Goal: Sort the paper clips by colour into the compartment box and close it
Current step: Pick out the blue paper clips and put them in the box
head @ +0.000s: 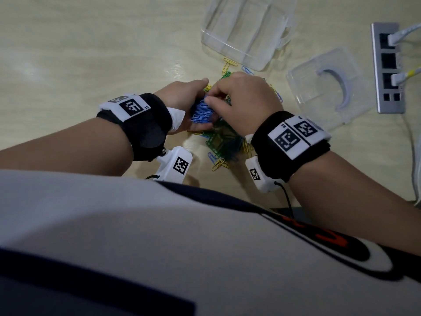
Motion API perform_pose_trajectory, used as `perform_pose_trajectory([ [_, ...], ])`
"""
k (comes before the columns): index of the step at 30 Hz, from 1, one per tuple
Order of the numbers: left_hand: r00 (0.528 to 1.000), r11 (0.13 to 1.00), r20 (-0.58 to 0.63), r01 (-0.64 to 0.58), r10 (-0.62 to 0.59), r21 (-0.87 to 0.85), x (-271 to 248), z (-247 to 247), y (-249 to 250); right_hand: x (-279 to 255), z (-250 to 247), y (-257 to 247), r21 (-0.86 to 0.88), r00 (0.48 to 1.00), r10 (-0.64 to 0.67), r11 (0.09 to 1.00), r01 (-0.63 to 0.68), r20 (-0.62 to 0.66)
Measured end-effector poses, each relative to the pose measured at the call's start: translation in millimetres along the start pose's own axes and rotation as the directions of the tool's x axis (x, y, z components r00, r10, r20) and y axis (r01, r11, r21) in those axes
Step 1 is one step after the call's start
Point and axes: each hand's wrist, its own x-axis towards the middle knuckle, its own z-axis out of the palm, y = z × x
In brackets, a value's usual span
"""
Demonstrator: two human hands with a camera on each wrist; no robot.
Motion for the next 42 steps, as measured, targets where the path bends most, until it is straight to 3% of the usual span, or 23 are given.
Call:
perform_pose_trajectory([
  [3,0.999,0.998,0.038,0.022,-0.025,0.056,-0.4,-2.9,-0.9,1.8,1.8,10.9,0.009,0.997,0.059,0.998,-0.059,-0.051],
  [8,1.0,0.994,-0.001,0.009,-0.009,0.105,-0.9,-8.7,1.4,-3.0,13.0,21.3,-0.283,0.978,0.091,0.958,-0.035,0.186],
  [14,1.0,0.994,-0.025,-0.015,0.017,0.105,-1.4,-12.7,4.4,-0.5,13.8,22.2,-0.325,0.984,0.097,0.945,-0.043,0.152],
  [19,0.999,0.993,-0.024,-0.025,0.028,0.116,-0.3,-13.7,4.3,-1.9,-2.6,26.2,-0.135,0.988,0.144,0.982,-0.135,0.057],
  [24,1.0,0.991,0.003,-0.016,0.016,0.129,-1.1,-7.6,2.9,-0.9,-2.9,18.9,0.046,0.996,0.073,0.996,-0.072,-0.042],
  [29,0.999,1.0,-0.038,-0.017,0.018,0.012,-1.9,-4.1,0.0,0.4,0.1,1.9,0.222,0.999,-0.029,0.975,0.019,0.044],
  [36,0.996,0.998,-0.059,-0.064,0.063,-0.014,-2.7,-3.4,-2.6,0.5,3.1,1.6,0.433,1.0,0.007,0.901,-0.015,0.022],
  [39,0.998,0.998,-0.026,-0.05,0.049,-0.027,-3.3,-3.8,-1.5,3.7,3.3,1.5,0.446,1.0,0.004,0.895,-0.001,-0.006],
  [42,0.999,1.0,0.028,-0.019,0.019,0.021,-2.1,-6.2,-2.3,10.2,3.6,9.9,0.333,0.994,0.051,0.943,-0.017,-0.092],
])
